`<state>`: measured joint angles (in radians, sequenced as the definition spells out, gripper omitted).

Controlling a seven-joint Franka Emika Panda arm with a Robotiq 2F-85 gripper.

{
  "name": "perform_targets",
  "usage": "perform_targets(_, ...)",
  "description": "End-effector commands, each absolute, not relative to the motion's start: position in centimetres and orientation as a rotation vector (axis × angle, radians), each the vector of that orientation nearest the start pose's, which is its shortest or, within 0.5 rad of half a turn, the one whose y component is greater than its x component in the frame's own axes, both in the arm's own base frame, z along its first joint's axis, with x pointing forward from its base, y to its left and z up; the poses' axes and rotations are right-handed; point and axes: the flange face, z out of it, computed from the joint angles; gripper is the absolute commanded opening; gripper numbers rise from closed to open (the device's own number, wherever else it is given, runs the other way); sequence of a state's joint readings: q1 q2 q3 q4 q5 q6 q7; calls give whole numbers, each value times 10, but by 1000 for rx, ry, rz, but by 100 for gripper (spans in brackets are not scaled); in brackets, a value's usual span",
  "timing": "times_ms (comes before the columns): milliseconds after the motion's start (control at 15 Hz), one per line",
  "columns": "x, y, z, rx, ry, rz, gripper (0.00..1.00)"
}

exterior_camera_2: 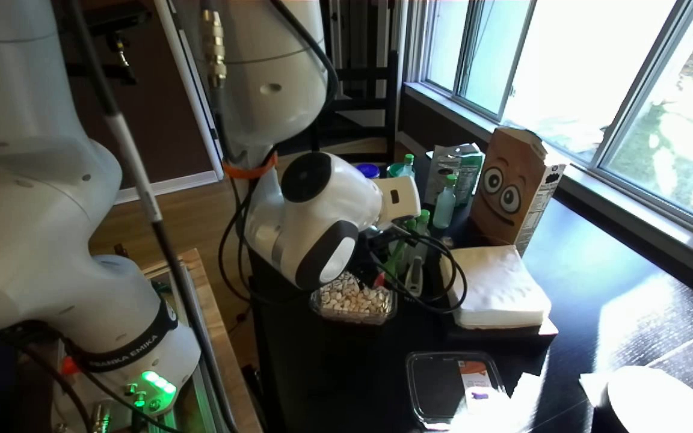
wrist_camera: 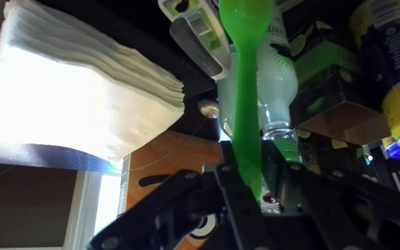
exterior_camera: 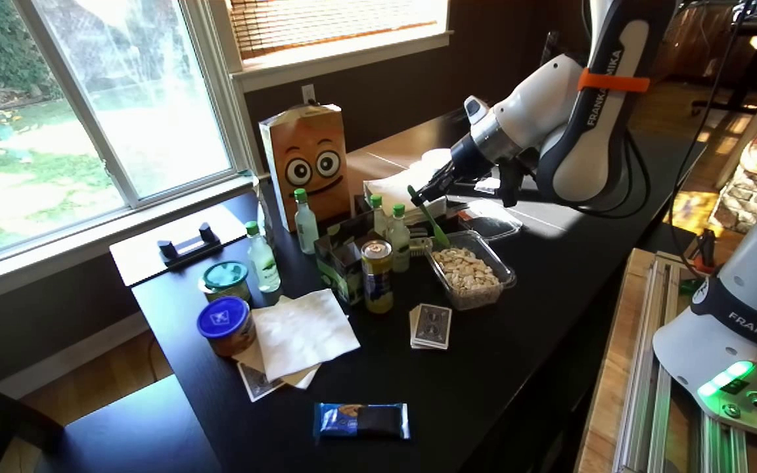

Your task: Pick up the spoon and place it in the container

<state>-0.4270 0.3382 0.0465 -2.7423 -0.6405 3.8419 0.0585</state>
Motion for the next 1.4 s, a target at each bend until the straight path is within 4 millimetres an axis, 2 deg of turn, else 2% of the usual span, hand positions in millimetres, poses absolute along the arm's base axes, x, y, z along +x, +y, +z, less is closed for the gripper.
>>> perform_targets(0,402,-70,208,-2823,-295,-1122,24)
perform_targets(133,401,-70,208,-2824,-299,-1119,24)
perform_targets(200,401,-70,207,-2826,-297,-1120,6)
perform_targets(400,402,-73,190,-2860,-169,-1027,6)
perform_targets(867,391,-80,149,-2854,45,-853,6)
perform_targets(1200,386,-94,128,-2924,124,-698,6)
perform_targets(1333,387,-97,129,-2940,118,-683,6)
